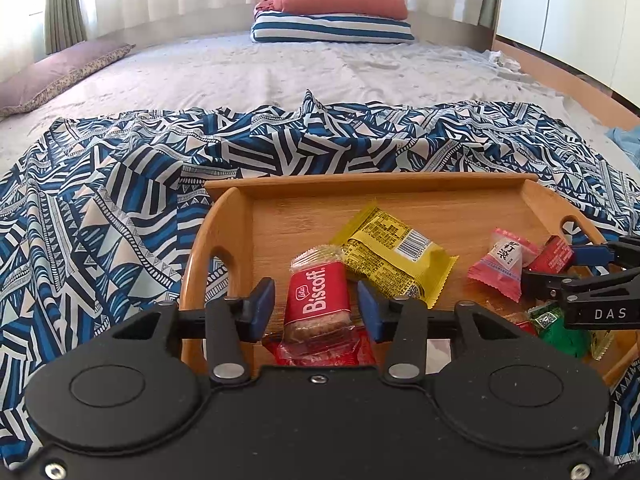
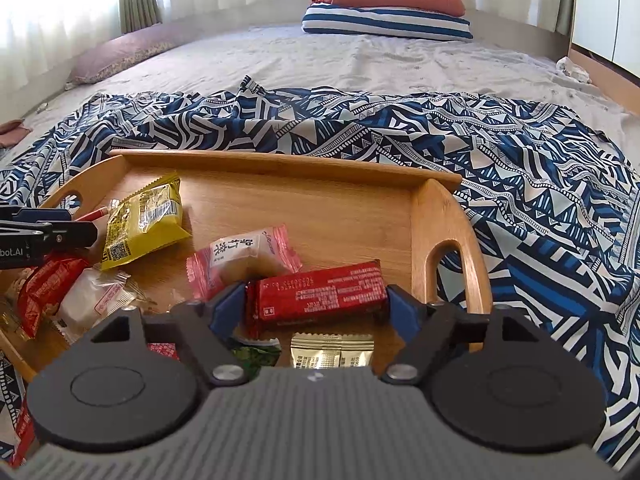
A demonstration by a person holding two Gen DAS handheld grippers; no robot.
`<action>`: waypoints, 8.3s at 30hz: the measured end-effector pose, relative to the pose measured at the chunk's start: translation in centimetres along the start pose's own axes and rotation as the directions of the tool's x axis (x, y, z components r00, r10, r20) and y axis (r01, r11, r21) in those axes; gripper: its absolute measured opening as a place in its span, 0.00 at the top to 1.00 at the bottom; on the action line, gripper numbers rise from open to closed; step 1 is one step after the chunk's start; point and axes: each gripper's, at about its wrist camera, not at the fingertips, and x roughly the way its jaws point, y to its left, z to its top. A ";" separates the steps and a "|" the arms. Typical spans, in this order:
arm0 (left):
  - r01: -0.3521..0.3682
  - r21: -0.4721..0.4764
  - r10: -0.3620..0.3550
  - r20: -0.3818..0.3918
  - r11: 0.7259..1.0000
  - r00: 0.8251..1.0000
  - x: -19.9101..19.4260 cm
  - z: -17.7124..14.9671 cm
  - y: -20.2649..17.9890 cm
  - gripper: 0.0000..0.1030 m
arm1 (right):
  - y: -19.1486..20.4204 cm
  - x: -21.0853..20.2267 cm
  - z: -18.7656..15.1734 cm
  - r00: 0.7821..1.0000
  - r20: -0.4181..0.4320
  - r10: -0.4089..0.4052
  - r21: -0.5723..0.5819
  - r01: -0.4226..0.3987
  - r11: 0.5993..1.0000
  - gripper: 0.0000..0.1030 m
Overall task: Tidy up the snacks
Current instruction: 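Open both tools to release the Biscoff packet and red bar onto the tray, then withdraw both open tools from the tray toward the remaining snacks, then grasp the red stick packet with the left tool while the right tool approaches the nut packet, then grasp the brown nut packet with the right tool, then carry the red stick packet and nut packet over the tray and lower them, then open both tools to release the two packets onto the tray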
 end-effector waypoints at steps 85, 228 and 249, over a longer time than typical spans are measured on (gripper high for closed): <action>0.164 0.035 -0.164 -0.019 0.986 0.986 -15.9 -17.9 -4.2 0.35 | 9.3 -13.3 -11.2 0.989 0.131 0.069 -0.168 -0.046 0.985 0.00; 0.131 -0.198 -0.151 -0.089 0.971 0.985 0.9 -0.4 1.7 0.77 | -1.5 3.7 4.5 0.990 -0.006 -0.138 0.219 0.136 0.966 0.52; 0.099 -0.145 -0.104 -0.023 0.984 0.994 -1.9 -0.1 1.4 0.41 | -0.1 0.6 4.4 0.992 0.049 -0.117 0.174 0.107 0.979 0.32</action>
